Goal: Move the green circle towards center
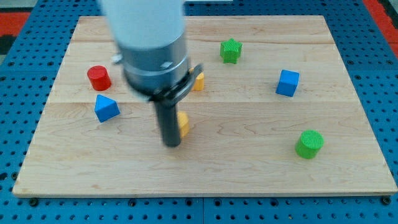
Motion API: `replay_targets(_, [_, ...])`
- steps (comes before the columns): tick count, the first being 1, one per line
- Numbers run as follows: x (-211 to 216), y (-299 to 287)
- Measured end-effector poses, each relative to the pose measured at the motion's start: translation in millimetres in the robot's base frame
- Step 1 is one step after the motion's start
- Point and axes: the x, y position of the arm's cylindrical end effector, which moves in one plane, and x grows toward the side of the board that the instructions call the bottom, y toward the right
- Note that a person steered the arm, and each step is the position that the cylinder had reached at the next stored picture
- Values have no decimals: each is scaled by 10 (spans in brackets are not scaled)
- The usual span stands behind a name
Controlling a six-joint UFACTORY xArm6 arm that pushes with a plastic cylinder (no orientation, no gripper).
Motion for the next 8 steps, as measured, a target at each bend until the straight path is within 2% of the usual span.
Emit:
replay_targets(1, [194,202])
replay_targets(2, [672,1220])
replay_targets(3, [811,1862])
replay_targets(4, [571,2391])
replay_targets(5, [55,2278])
replay_targets(6, [-192,2210])
replay_targets(7, [397,2433])
replay_targets(8, [644,2408])
